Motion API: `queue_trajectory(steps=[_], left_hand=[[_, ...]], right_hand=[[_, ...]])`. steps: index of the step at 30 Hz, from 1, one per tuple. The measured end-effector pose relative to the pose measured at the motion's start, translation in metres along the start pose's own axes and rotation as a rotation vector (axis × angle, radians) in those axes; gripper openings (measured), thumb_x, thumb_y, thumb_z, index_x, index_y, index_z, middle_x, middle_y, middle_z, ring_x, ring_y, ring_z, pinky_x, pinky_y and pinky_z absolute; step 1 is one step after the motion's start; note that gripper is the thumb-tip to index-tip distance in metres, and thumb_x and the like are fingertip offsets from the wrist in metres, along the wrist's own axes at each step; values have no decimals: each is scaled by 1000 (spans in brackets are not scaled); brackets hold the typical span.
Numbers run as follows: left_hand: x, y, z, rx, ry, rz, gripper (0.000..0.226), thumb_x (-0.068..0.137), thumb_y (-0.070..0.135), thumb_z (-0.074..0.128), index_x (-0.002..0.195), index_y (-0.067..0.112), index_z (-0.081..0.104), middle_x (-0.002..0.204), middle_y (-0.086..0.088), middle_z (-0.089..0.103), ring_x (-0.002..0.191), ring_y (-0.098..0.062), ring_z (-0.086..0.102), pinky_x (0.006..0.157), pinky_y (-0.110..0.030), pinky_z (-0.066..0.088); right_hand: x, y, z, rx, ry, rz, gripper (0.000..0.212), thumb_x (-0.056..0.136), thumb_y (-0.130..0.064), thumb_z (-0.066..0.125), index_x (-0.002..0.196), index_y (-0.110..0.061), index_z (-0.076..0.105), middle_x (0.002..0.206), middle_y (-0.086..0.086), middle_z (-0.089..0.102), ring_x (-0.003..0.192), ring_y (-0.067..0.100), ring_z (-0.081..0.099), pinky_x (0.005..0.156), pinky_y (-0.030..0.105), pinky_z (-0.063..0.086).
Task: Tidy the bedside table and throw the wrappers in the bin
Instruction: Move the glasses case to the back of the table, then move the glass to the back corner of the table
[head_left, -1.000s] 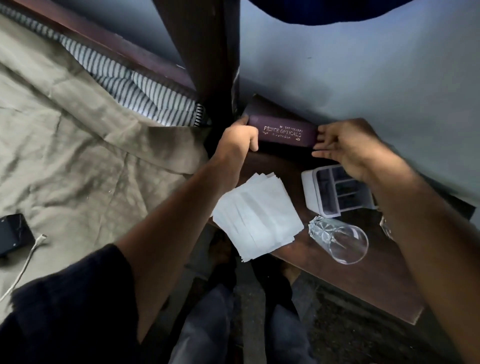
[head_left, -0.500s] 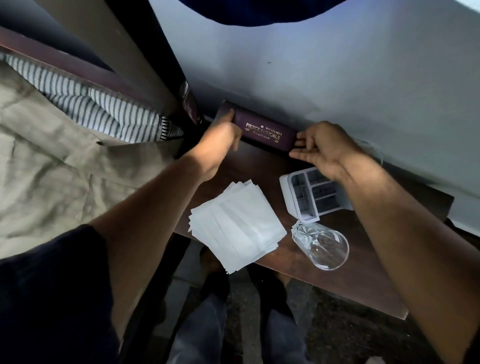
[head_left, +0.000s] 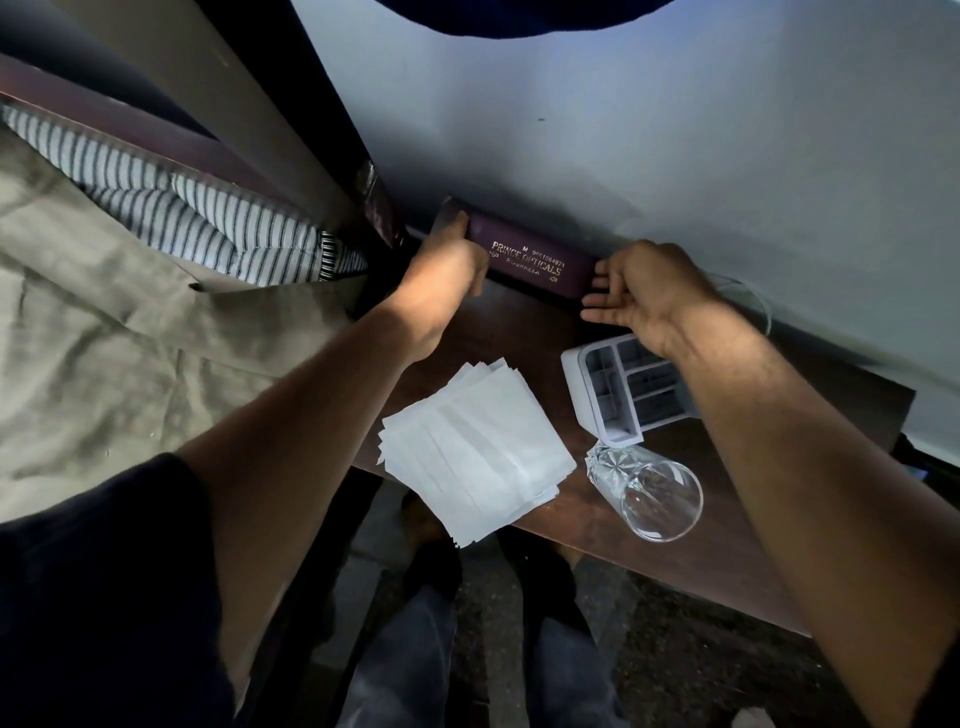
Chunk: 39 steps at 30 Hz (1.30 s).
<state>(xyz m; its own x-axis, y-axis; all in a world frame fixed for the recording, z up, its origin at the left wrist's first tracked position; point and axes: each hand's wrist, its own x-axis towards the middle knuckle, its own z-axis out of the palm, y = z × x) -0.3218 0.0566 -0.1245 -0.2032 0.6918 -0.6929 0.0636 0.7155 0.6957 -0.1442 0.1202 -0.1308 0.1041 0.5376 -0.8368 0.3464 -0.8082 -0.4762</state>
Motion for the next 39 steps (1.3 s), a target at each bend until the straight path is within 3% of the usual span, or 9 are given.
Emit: queue_trajectory(steps=[3, 5, 9, 13, 15, 17, 26, 34, 39], left_hand=[[-4, 0, 0, -60, 20, -2, 95, 62, 4, 49, 154, 21, 34, 111, 21, 49, 92, 1, 45, 58, 2, 35], [-8, 3, -1, -73, 40, -12, 103, 59, 8, 49, 158, 23, 26, 104, 19, 53, 83, 5, 45, 56, 3, 34], [-24, -2, 1, -111, 45, -6, 102, 52, 7, 48, 153, 23, 41, 111, 17, 58, 72, 12, 48, 58, 2, 37], [-60, -11, 13, -109, -33, -34, 90, 64, 3, 46, 149, 30, 47, 67, 11, 57, 49, 10, 51, 56, -4, 44], [-79, -12, 23, -145, -124, -7, 95, 63, 3, 45, 152, 35, 40, 111, 6, 70, 98, 11, 61, 100, -21, 50], [-99, -9, 32, -149, -182, 36, 96, 62, 7, 45, 154, 35, 35, 143, 21, 50, 133, 7, 43, 120, -32, 30], [-144, -2, 82, -244, -287, 108, 85, 73, 0, 48, 153, 26, 39, 138, 29, 54, 119, 20, 53, 88, -5, 44], [-157, 15, 115, -236, -307, 134, 82, 71, 9, 51, 151, 27, 41, 152, 22, 47, 132, 13, 46, 104, -17, 36], [-157, 17, 124, -185, -318, 148, 82, 72, 11, 52, 152, 25, 40, 149, 23, 49, 123, 17, 51, 93, -10, 44]], right_hand=[[4, -1, -5, -26, 104, -61, 32, 83, 6, 41, 107, 5, 62, 105, 16, 63, 87, 28, 67, 65, 36, 62], [3, -6, -13, 30, 212, -154, 32, 89, -1, 48, 116, 3, 64, 91, 10, 65, 74, 20, 68, 58, 29, 59], [-31, -7, -33, 121, 287, -325, 31, 88, 7, 46, 87, -11, 72, 77, 5, 68, 61, 15, 65, 62, 29, 60], [-80, 20, -48, 185, 222, -416, 41, 83, 16, 40, 85, -9, 72, 77, 8, 69, 64, 18, 63, 56, 26, 54], [-101, 37, -55, 161, 202, -420, 43, 83, 16, 40, 88, -10, 73, 78, 7, 72, 66, 16, 66, 58, 26, 55], [-123, 54, -67, 130, 186, -437, 43, 84, 16, 42, 90, -11, 75, 78, 5, 75, 68, 17, 68, 61, 28, 56], [-174, 113, -138, 174, 285, -446, 42, 85, 18, 48, 94, -10, 77, 81, 9, 77, 68, 16, 72, 60, 25, 58], [-173, 132, -167, 206, 326, -423, 42, 87, 16, 49, 91, -17, 75, 82, 10, 76, 67, 15, 71, 62, 26, 59], [-173, 138, -179, 217, 328, -435, 41, 88, 15, 51, 91, -18, 75, 80, 9, 77, 67, 13, 70, 61, 24, 59]])
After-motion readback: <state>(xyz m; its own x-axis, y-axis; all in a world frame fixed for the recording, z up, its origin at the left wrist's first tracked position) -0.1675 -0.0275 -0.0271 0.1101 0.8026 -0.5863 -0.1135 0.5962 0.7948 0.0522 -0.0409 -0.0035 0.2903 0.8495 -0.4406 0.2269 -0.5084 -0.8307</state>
